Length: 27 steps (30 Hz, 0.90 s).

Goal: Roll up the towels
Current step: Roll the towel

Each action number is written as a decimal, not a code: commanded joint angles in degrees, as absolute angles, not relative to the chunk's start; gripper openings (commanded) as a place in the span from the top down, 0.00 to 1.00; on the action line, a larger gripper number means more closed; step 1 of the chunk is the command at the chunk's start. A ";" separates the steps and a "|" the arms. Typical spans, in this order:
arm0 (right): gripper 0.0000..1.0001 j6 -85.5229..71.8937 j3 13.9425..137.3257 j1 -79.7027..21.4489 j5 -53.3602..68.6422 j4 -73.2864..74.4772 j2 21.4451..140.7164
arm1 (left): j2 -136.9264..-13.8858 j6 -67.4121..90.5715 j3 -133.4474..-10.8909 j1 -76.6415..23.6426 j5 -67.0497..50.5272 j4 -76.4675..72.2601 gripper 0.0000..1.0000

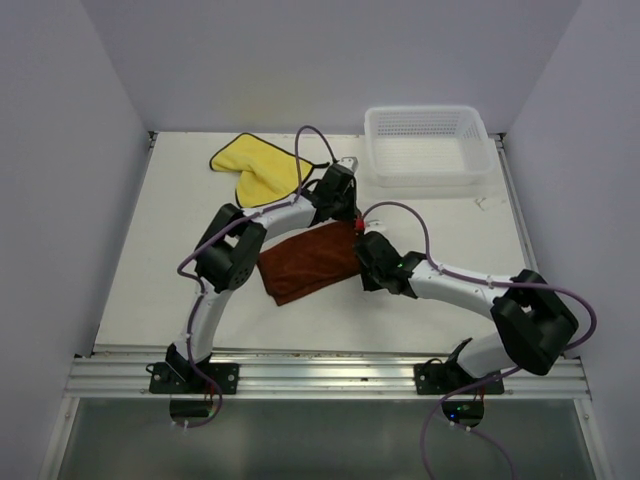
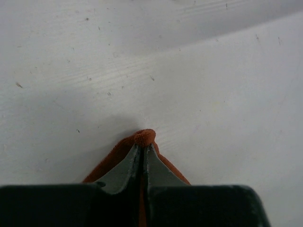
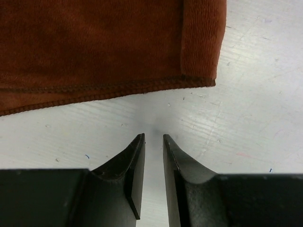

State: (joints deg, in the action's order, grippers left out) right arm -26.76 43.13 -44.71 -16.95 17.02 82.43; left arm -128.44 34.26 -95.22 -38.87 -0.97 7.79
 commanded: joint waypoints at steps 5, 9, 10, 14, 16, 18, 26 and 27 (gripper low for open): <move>0.73 -25.93 44.56 -43.52 -15.29 18.54 74.72 | -127.53 32.52 -95.02 -38.06 0.35 3.61 1.00; 0.74 -26.19 45.96 -37.81 -12.14 19.51 71.20 | -127.00 32.78 -93.43 -38.14 0.35 3.08 1.00; 0.74 -26.45 46.23 -35.79 -10.91 19.86 70.76 | -126.91 32.96 -93.08 -38.06 0.35 2.82 1.00; 0.78 -27.86 48.51 -26.22 -5.38 19.25 72.58 | -125.86 33.84 -90.89 -38.06 0.35 1.94 1.00; 0.79 -30.22 49.56 -24.35 -1.95 17.59 74.70 | -125.68 34.45 -90.18 -38.14 0.26 1.50 1.00; 0.79 -31.72 49.75 -22.77 1.21 14.61 77.60 | -125.60 34.98 -89.47 -38.14 0.53 1.41 1.00; 0.67 -35.33 51.86 -21.71 9.67 8.70 85.78 | -123.84 36.04 -86.23 -38.06 1.32 0.97 1.00; 0.67 -35.51 51.94 -21.71 9.58 8.27 86.91 | -123.66 36.04 -86.13 -38.06 1.41 0.97 1.00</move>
State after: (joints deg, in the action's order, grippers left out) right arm -33.39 48.99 -22.04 5.17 12.40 85.60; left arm -126.58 35.40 -87.74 -38.33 0.05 1.37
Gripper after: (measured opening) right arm 0.323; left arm 0.045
